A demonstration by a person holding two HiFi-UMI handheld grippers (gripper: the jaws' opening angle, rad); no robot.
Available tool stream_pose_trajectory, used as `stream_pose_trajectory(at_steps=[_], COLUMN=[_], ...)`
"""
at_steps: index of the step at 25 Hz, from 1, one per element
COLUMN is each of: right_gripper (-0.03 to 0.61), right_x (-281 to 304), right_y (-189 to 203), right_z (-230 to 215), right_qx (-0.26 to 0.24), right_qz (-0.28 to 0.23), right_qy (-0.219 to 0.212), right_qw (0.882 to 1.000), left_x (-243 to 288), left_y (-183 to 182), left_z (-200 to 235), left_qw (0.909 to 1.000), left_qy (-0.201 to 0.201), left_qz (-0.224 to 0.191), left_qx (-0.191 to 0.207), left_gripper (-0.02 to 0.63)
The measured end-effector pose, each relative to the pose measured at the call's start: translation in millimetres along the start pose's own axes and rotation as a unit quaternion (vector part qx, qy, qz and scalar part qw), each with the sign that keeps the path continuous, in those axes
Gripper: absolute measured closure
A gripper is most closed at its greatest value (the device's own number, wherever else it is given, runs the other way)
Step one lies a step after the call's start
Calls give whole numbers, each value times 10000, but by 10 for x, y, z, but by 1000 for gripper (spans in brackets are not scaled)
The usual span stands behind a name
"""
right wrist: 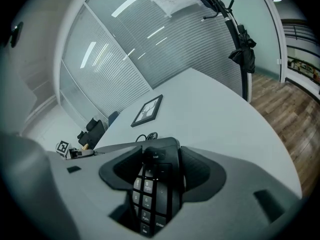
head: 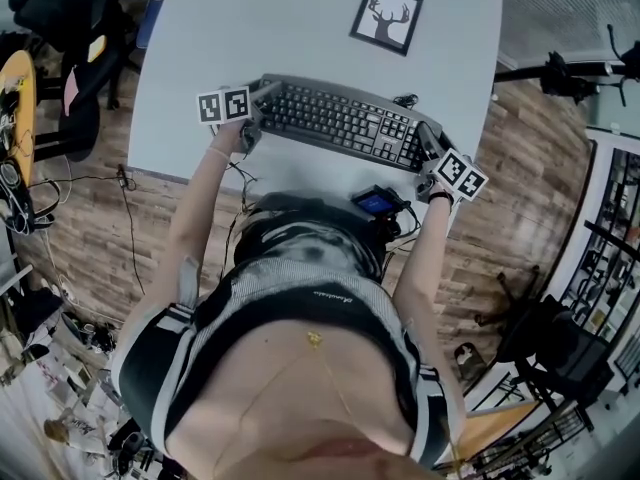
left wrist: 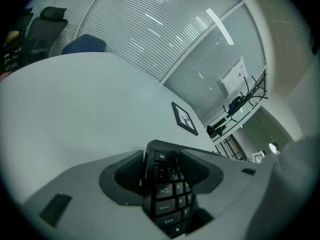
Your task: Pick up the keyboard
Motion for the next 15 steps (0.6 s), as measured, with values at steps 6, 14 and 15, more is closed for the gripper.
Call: stream_pose_trajectory(at_steps=[6, 14, 15], right_gripper=[334, 333, 333], right_x=[-117, -355, -388], right_y=[-172, -434, -461], right_z=[175, 518, 561], right_qx=[-71, -195, -208], right_qz=[-87, -142, -153], right_qy=[-64, -65, -72], right_qw=[9999, 9997, 9996], left_x=[-211, -585, -638], left_y=[-145, -326, -346], left_z=[-134, -339, -366], left_qw=[9999, 9997, 9997], left_qy=[4, -24, -31], left_qz=[-116, -237, -257], left_qx=[33, 37, 46], left_gripper=[393, 393, 393])
Point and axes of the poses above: the fingertips, and each gripper's own axes: x forward along the fingers, z to its left, y out of its underside, the point moved 10 cm from there along -x, backward along the fingers, and after that the axes turned 10 degrees about -y, right-handed, at the moved point
